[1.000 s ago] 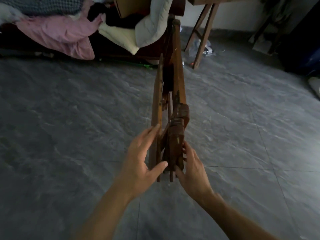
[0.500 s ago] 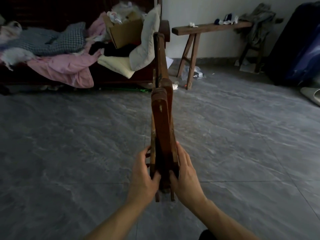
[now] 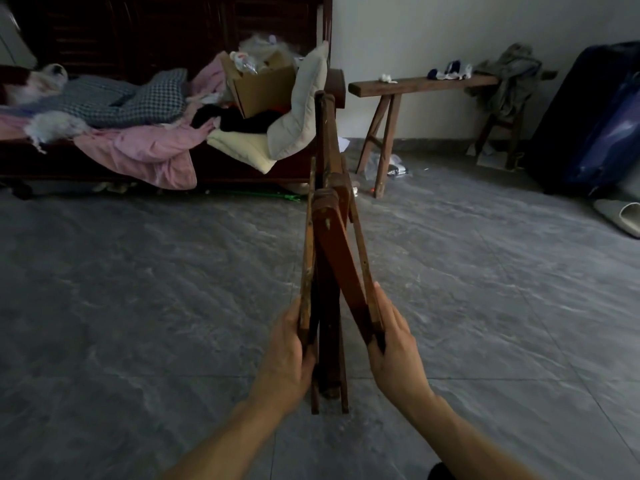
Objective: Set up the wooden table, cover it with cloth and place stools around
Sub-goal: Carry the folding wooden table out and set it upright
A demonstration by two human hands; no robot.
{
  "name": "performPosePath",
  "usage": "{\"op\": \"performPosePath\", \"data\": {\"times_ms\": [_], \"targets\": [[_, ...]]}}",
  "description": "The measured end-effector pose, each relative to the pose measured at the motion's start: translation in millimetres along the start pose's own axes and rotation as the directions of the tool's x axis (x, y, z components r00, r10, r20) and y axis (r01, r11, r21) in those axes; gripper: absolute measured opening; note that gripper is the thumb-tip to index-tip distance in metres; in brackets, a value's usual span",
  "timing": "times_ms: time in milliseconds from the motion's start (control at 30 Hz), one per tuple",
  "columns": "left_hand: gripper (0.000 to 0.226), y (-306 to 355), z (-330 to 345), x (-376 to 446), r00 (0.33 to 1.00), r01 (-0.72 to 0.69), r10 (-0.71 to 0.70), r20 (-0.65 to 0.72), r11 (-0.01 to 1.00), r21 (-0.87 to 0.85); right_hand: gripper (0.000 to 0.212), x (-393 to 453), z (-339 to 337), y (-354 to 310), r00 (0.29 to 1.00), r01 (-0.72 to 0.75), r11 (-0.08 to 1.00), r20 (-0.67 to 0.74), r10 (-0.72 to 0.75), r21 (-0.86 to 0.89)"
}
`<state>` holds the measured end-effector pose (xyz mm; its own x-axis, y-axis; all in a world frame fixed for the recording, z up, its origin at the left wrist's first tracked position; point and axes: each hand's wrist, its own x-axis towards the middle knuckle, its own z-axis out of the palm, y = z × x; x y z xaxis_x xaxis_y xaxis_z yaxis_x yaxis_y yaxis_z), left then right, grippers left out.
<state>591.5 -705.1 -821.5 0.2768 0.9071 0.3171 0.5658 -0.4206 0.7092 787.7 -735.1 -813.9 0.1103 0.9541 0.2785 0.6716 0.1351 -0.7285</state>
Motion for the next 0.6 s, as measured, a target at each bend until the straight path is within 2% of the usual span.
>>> {"op": "performPosePath", "data": {"times_ms": [167, 333, 433, 533, 600], "targets": [[0.077, 0, -20, 2, 0.999, -0.038, 0.038, -0.005, 0.998, 0.044, 0.106, 1, -37, 8, 1.000, 0.003, 0.999, -0.012, -0.004, -0.034], [0.087, 4, -52, 10, 0.998, -0.019, 0.028, -0.053, 0.986, 0.168, 0.102, 4, -71, 20, 0.997, 0.036, 0.997, -0.071, -0.041, -0.071], [0.081, 6, -69, 12, 0.994, 0.018, 0.003, -0.109, 0.981, 0.193, 0.096, 11, -95, 24, 0.989, 0.075, 0.990, -0.118, -0.090, -0.122], [0.064, 13, -82, 13, 0.972, 0.082, -0.035, -0.231, 0.977, 0.197, 0.081, 15, -116, 26, 0.970, 0.153, 0.978, -0.166, -0.176, -0.141], [0.061, 16, -92, 14, 0.964, 0.060, 0.004, -0.266, 0.971, 0.230, 0.070, 15, -121, 23, 0.948, 0.222, 0.962, -0.197, -0.251, -0.160]]}}
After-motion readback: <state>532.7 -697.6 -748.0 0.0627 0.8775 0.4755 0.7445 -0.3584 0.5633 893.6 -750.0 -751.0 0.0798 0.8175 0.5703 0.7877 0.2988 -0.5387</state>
